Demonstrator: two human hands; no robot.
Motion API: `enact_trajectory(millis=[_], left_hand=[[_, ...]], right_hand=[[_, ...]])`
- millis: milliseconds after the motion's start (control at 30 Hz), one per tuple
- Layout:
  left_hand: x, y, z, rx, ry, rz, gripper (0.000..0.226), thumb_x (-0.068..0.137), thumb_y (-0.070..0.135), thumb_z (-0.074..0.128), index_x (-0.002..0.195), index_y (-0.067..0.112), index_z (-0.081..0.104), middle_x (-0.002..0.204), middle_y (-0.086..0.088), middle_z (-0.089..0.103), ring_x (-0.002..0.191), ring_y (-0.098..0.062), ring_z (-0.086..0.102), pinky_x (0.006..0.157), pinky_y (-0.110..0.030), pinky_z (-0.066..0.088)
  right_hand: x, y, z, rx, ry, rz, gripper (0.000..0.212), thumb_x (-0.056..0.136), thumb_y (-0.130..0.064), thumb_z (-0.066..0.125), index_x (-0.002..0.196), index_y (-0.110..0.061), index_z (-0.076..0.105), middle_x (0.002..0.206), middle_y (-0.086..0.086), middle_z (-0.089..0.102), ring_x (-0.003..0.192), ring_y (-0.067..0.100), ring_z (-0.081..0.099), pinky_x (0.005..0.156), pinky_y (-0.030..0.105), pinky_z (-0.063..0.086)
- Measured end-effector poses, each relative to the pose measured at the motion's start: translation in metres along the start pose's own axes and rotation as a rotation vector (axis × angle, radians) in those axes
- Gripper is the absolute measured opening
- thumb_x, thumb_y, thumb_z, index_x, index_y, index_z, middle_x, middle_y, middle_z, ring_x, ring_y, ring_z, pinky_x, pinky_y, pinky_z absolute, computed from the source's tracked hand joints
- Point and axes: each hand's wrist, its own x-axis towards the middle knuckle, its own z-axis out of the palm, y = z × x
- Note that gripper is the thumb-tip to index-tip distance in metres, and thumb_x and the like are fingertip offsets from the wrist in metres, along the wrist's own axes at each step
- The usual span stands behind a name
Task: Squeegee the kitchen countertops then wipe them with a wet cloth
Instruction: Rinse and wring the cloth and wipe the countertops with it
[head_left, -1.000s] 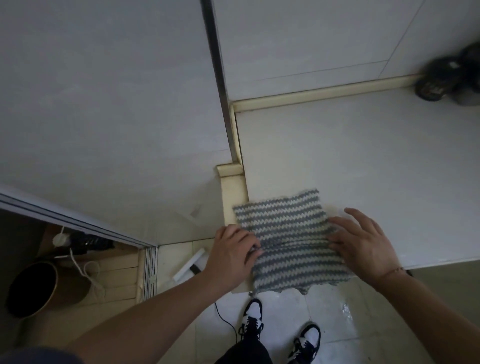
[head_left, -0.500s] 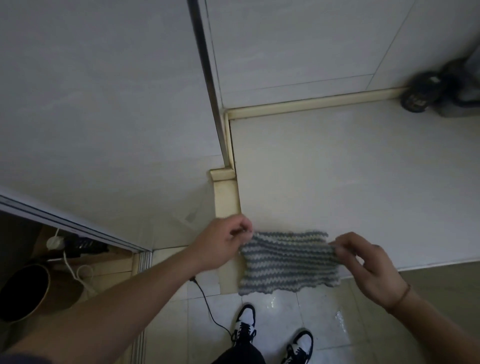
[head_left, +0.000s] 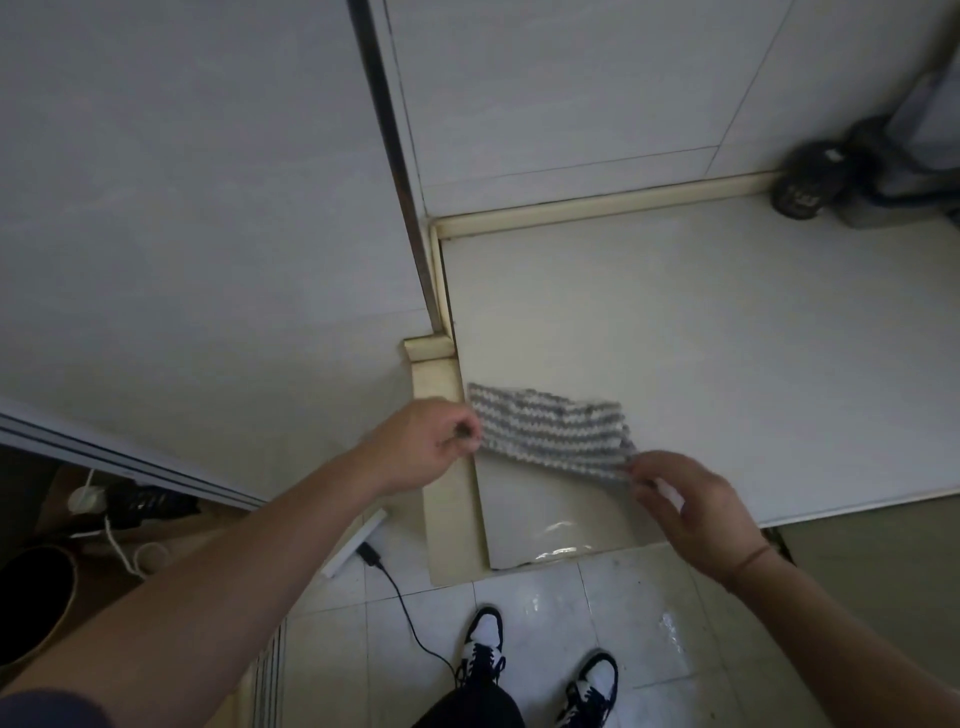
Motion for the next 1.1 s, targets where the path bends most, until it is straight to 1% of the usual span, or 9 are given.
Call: enact_trajectory(millis=[100, 200, 300, 433, 500, 600, 867, 1000, 1100], left_hand=[[-0.014, -0.002, 0.015, 0.074, -0.097, 0.019, 0.007, 0.092, 0.027, 0.060, 0.094, 0.025, 0.066, 0.091, 0.012, 0.062, 0.084, -0.002, 0.054, 0.076, -0.022, 0.040], [-0.018, 0.006, 0.011, -0.125, -0.033, -0.034, 0.005, 0.093, 0.025, 0.060, 0.093, 0.027, 0.064, 0.087, 0.016, 0.065, 0.079, 0.004, 0.060, 0.073, -0.017, 0.047], [-0.006, 0.013, 0.001, -0.262, 0.059, -0.086, 0.005, 0.094, 0.024, 0.059, 0.097, 0.026, 0.063, 0.080, 0.013, 0.068, 0.070, 0.000, 0.062, 0.065, -0.016, 0.048], [0.013, 0.003, 0.016, 0.095, 0.118, -0.179, 0.019, 0.092, 0.026, 0.055, 0.110, 0.024, 0.059, 0.100, 0.011, 0.062, 0.087, -0.009, 0.058, 0.075, -0.027, 0.048], [0.015, -0.003, 0.032, 0.288, 0.234, 0.001, 0.021, 0.092, 0.027, 0.054, 0.110, 0.020, 0.061, 0.107, 0.007, 0.058, 0.094, -0.013, 0.053, 0.080, -0.033, 0.049], [0.009, -0.011, 0.050, 0.376, 0.151, 0.279, 0.027, 0.091, 0.036, 0.052, 0.105, 0.018, 0.067, 0.103, 0.005, 0.061, 0.094, -0.016, 0.054, 0.079, -0.037, 0.049], [0.019, -0.026, 0.046, 0.468, 0.235, 0.414, 0.017, 0.076, 0.021, 0.074, 0.093, 0.021, 0.073, 0.100, 0.004, 0.063, 0.095, -0.021, 0.052, 0.079, -0.038, 0.043], [0.021, -0.032, 0.047, 0.408, 0.276, 0.384, 0.015, 0.077, 0.012, 0.069, 0.091, 0.018, 0.073, 0.095, 0.001, 0.061, 0.089, -0.022, 0.050, 0.071, -0.036, 0.046], [0.011, -0.038, 0.057, 0.355, 0.207, 0.416, 0.024, 0.092, 0.021, 0.053, 0.109, 0.015, 0.070, 0.111, -0.001, 0.061, 0.107, -0.023, 0.052, 0.089, -0.038, 0.046]], right_hand=[[-0.020, 0.002, 0.007, -0.070, -0.040, -0.067, 0.025, 0.090, -0.029, 0.052, 0.087, -0.011, 0.070, 0.102, -0.005, 0.066, 0.099, 0.008, 0.058, 0.087, 0.022, 0.048], [-0.026, -0.007, 0.004, 0.001, 0.072, 0.053, 0.017, 0.089, -0.031, 0.056, 0.090, -0.020, 0.069, 0.100, -0.010, 0.064, 0.095, 0.002, 0.059, 0.086, 0.014, 0.048], [-0.017, -0.014, 0.003, 0.041, 0.183, 0.166, 0.013, 0.088, -0.013, 0.068, 0.089, -0.026, 0.065, 0.088, -0.009, 0.066, 0.083, 0.005, 0.060, 0.074, 0.009, 0.047], [0.007, 0.000, 0.016, -0.049, 0.249, 0.333, 0.012, 0.089, -0.023, 0.065, 0.097, -0.015, 0.070, 0.095, 0.002, 0.068, 0.093, 0.022, 0.061, 0.084, 0.024, 0.042], [0.013, 0.004, 0.026, -0.171, 0.280, 0.229, 0.027, 0.088, -0.028, 0.053, 0.096, -0.009, 0.071, 0.097, 0.007, 0.069, 0.094, 0.026, 0.059, 0.088, 0.022, 0.038], [0.011, 0.005, 0.039, -0.266, 0.125, -0.036, 0.026, 0.086, -0.026, 0.056, 0.096, -0.009, 0.073, 0.100, 0.006, 0.069, 0.093, 0.025, 0.060, 0.087, 0.032, 0.046], [-0.007, -0.042, 0.053, -0.429, 0.079, -0.132, 0.011, 0.083, -0.023, 0.059, 0.077, -0.018, 0.067, 0.072, -0.002, 0.062, 0.063, 0.023, 0.054, 0.065, 0.034, 0.038], [-0.022, -0.098, 0.101, -0.397, -0.041, -0.115, 0.025, 0.084, -0.031, 0.058, 0.104, -0.020, 0.066, 0.086, -0.003, 0.063, 0.078, 0.025, 0.053, 0.069, 0.039, 0.044], [-0.030, -0.100, 0.129, -0.414, -0.040, 0.004, 0.041, 0.083, -0.029, 0.058, 0.123, -0.018, 0.060, 0.111, 0.003, 0.058, 0.104, 0.032, 0.054, 0.089, 0.045, 0.042]])
